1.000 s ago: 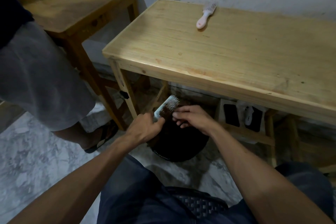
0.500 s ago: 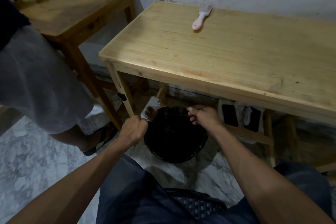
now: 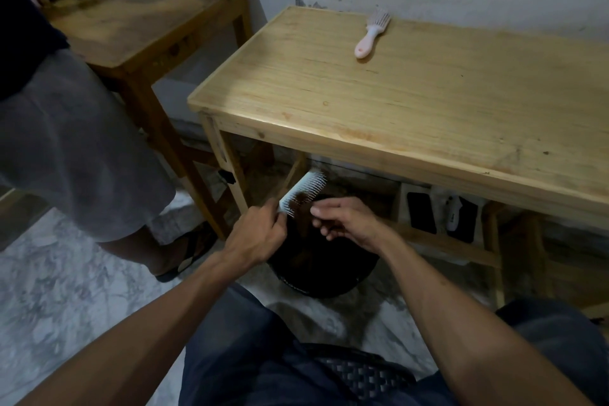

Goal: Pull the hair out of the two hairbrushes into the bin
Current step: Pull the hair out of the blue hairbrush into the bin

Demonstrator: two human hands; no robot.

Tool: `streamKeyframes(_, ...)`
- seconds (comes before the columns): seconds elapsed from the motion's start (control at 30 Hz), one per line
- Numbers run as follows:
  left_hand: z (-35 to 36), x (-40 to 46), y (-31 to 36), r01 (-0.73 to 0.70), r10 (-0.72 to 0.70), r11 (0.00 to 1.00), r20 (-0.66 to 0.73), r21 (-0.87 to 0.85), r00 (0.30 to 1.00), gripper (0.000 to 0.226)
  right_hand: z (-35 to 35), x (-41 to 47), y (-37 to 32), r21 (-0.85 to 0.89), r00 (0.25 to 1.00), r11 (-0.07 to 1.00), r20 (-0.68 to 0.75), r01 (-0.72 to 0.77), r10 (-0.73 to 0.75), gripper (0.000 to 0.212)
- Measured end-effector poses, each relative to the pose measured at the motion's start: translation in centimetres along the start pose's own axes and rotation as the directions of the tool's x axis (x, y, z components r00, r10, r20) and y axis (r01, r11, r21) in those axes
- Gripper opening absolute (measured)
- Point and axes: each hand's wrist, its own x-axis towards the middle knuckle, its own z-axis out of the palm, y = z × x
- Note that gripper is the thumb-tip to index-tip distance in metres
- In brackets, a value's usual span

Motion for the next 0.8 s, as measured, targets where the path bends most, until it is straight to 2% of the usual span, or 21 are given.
streamKeyframes(0.1,-0.4,0.1,-0.9,0.079,-0.080,0.996,-0.022,-0.039,0.997,0.022,-0.5,0.2,0.4,-0.023,0.996,0.999,-0.074,0.040,-0.042,0.012)
streamKeyframes(0.2,-0.9,0.0,-1.8,0.180,-0.184,0.978,-0.029,-0.101,0.983,0.039,-1.5,0.3,0.3,0.051,0.971,0.993,-0.222,0.106,-0.092,0.019)
streamKeyframes(0.27,-1.0,-0.2,-2.5,0.221,-0.227,0.964,-0.024,-0.145,0.974,0.046,-2.2,0.6,0.4,0.131,0.938,0.983,-0.339,0.127,-0.076,0.019)
streamKeyframes(0.33,-0.9,-0.3,-3.0,0.236,-0.241,0.957,-0.011,-0.170,0.970,0.049,-2.7,0.7,0.6,0.107,0.917,0.990,-0.396,0.095,-0.045,0.018)
streamKeyframes(0.4,-0.6,-0.4,-2.9,0.228,-0.232,0.954,0.003,-0.196,0.973,0.043,-2.8,0.6,0.9,-0.062,0.932,0.998,-0.362,-0.003,-0.020,0.012)
streamKeyframes(0.43,-0.4,-0.4,-2.6,0.213,-0.218,0.957,0.001,-0.196,0.976,0.037,-2.7,0.4,1.0,-0.171,0.946,0.983,-0.324,-0.060,0.001,0.019)
streamKeyframes(0.5,0.2,-0.3,-2.1,0.180,-0.184,0.970,-0.011,-0.161,0.983,0.028,-2.0,0.4,0.9,-0.326,0.958,0.936,-0.284,-0.133,0.038,0.046)
streamKeyframes(0.53,0.4,-0.2,-1.7,0.158,-0.161,0.978,-0.011,-0.135,0.987,0.026,-1.5,0.4,0.9,-0.337,0.961,0.933,-0.276,-0.127,0.032,0.057)
streamKeyframes(0.6,0.8,-0.2,-1.0,0.090,-0.092,0.992,-0.011,-0.085,0.996,0.022,-0.4,0.5,0.6,-0.257,0.977,0.965,-0.211,-0.044,-0.012,0.062)
streamKeyframes(0.7,0.9,-0.2,-0.2,-0.011,0.011,1.000,-0.023,-0.001,1.000,0.018,0.8,0.4,-0.4,0.019,0.999,1.000,-0.048,-0.007,0.008,0.027)
streamKeyframes(0.73,0.9,-0.1,0.0,-0.035,0.036,0.999,-0.029,0.024,0.999,0.018,1.0,0.2,-0.7,0.067,1.000,0.998,-0.021,-0.017,0.019,0.017)
streamKeyframes(0.8,0.9,-0.1,0.2,-0.045,0.049,0.997,-0.052,0.066,0.997,0.018,1.2,0.4,-0.8,0.054,0.998,0.998,-0.062,-0.017,0.020,0.013)
